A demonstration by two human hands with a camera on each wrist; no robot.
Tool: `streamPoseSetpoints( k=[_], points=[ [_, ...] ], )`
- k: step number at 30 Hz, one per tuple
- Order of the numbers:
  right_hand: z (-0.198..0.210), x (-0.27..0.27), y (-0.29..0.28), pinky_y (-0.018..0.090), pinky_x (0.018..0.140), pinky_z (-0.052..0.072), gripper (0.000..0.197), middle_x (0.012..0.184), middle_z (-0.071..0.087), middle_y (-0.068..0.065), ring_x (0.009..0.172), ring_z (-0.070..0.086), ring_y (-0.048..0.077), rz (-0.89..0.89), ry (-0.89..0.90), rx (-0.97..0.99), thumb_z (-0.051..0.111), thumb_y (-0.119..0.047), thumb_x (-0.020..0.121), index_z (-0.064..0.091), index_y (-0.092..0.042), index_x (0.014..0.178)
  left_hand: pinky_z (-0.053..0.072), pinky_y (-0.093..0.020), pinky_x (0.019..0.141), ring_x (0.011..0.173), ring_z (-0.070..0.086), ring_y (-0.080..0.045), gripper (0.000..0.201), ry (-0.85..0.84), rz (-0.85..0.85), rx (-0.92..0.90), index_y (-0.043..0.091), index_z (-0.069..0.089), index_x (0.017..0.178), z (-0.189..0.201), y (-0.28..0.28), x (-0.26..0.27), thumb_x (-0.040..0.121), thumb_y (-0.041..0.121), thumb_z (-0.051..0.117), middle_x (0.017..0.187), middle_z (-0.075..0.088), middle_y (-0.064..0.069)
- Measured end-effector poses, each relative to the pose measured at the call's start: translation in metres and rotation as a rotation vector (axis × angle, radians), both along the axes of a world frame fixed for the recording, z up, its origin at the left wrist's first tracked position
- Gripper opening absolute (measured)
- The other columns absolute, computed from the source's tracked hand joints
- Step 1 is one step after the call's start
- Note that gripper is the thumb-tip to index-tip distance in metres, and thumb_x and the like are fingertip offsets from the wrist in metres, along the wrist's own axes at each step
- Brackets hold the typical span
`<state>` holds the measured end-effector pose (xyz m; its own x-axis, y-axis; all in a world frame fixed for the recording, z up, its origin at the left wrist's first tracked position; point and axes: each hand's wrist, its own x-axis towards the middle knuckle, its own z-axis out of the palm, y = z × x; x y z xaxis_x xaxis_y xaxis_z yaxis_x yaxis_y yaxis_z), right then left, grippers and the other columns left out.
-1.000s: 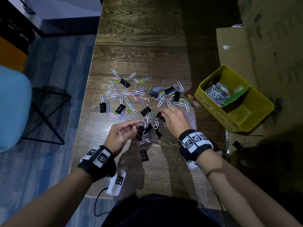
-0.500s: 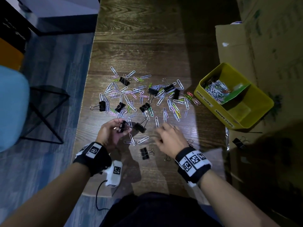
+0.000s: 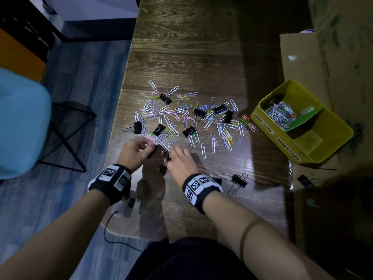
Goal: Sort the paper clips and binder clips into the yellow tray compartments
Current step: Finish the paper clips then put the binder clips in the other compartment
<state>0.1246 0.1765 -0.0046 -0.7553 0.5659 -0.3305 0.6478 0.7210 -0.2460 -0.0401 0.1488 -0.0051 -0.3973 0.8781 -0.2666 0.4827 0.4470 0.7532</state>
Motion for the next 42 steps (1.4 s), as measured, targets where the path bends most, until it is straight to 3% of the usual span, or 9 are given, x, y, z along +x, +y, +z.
streamPoseSetpoints(
  k=[2, 5, 9, 17, 20, 24, 29, 33, 42],
  points=[
    [-0.005, 0.004, -0.003, 0.044, 0.095, 0.032, 0.023, 0.117, 0.052, 0.011, 0.116, 0.04, 0.031, 0.023, 0.007, -0.011, 0.053, -0.01, 0.085, 0.07, -0.008, 0.101, 0.037, -0.014, 0.061, 0.058, 0.049, -0.013, 0.003, 0.263, -0.22, -0.039, 0.004, 0.069, 0.08, -0.011, -0.007, -0.008, 0.079, 0.006, 0.069, 0.076, 0.055, -0.009],
    [-0.006, 0.02, 0.0, 0.041, 0.096, 0.031, 0.02, 0.118, 0.053, 0.009, 0.116, 0.041, 0.027, 0.029, 0.053, -0.052, 0.056, -0.009, 0.086, 0.069, -0.008, 0.101, 0.049, -0.031, 0.065, 0.062, 0.056, -0.025, 0.013, 0.331, -0.419, -0.082, 0.002, 0.068, 0.08, -0.02, -0.02, -0.008, 0.078, 0.015, 0.067, 0.077, 0.055, -0.014],
    [0.004, 0.069, 0.018, 0.034, 0.096, 0.029, 0.021, 0.115, 0.054, -0.001, 0.11, 0.043, 0.017, -0.144, 0.142, -0.116, 0.059, -0.026, 0.089, 0.068, -0.018, 0.106, 0.05, -0.03, 0.064, 0.067, 0.06, -0.026, 0.046, 0.373, -0.578, -0.127, 0.011, 0.067, 0.083, -0.021, -0.024, 0.006, 0.075, 0.052, 0.048, 0.08, 0.056, -0.007],
    [0.018, 0.134, 0.065, 0.042, 0.107, 0.031, 0.013, 0.122, 0.054, -0.007, 0.113, 0.048, 0.013, -0.401, 0.222, -0.255, 0.065, -0.031, 0.085, 0.071, -0.024, 0.093, 0.051, -0.038, 0.083, 0.101, 0.055, -0.026, 0.04, 0.462, -0.649, 0.06, 0.016, 0.057, 0.121, -0.01, 0.068, 0.069, 0.083, 0.025, 0.064, 0.119, 0.053, -0.01],
    [0.016, 0.154, 0.073, 0.047, 0.106, 0.036, 0.004, 0.122, 0.059, -0.008, 0.11, 0.053, 0.014, -0.503, 0.328, -0.319, 0.066, -0.024, 0.08, 0.066, -0.029, 0.079, 0.05, -0.046, 0.084, 0.109, 0.051, -0.027, 0.035, 0.561, -0.801, -0.109, 0.019, 0.06, 0.116, -0.017, 0.087, 0.074, 0.083, 0.03, 0.061, 0.124, 0.05, -0.006],
    [0.013, 0.171, 0.082, 0.042, 0.106, 0.035, 0.016, 0.121, 0.055, 0.0, 0.117, 0.046, 0.019, -0.477, 0.033, -0.282, 0.065, -0.032, 0.081, 0.069, -0.017, 0.079, 0.045, -0.046, 0.085, 0.111, 0.049, -0.026, 0.034, 0.717, -0.897, -0.179, 0.021, 0.065, 0.104, -0.016, 0.08, 0.069, 0.084, 0.047, 0.054, 0.116, 0.053, -0.004],
    [0.019, 0.148, 0.104, 0.036, 0.085, 0.051, 0.041, 0.115, 0.056, 0.016, 0.1, 0.057, 0.027, -0.479, -0.028, -0.119, 0.054, -0.043, 0.09, 0.066, -0.004, 0.092, 0.052, -0.04, 0.071, 0.09, 0.059, -0.03, 0.032, 0.601, -0.703, 0.025, 0.016, 0.062, 0.108, -0.006, 0.118, 0.074, 0.086, 0.038, 0.055, 0.105, 0.057, -0.011],
    [0.016, 0.117, 0.141, 0.042, 0.097, 0.047, 0.049, 0.136, 0.042, 0.017, 0.124, 0.045, 0.032, -0.451, 0.061, -0.063, 0.058, -0.028, 0.09, 0.043, -0.013, 0.135, 0.051, -0.044, 0.081, 0.106, 0.053, -0.029, 0.052, 0.663, -0.766, -0.243, 0.026, 0.045, 0.127, -0.009, 0.162, 0.084, 0.082, 0.048, 0.06, 0.125, 0.044, -0.009],
    [-0.004, 0.122, 0.159, 0.041, 0.099, 0.043, 0.036, 0.128, 0.049, 0.014, 0.119, 0.045, 0.03, -0.407, 0.065, -0.027, 0.056, -0.024, 0.09, 0.055, -0.012, 0.124, 0.05, -0.044, 0.079, 0.097, 0.057, -0.035, 0.034, 0.585, -0.683, -0.163, 0.018, 0.058, 0.109, -0.01, 0.179, 0.078, 0.078, 0.031, 0.062, 0.11, 0.055, -0.01]
  ],
)
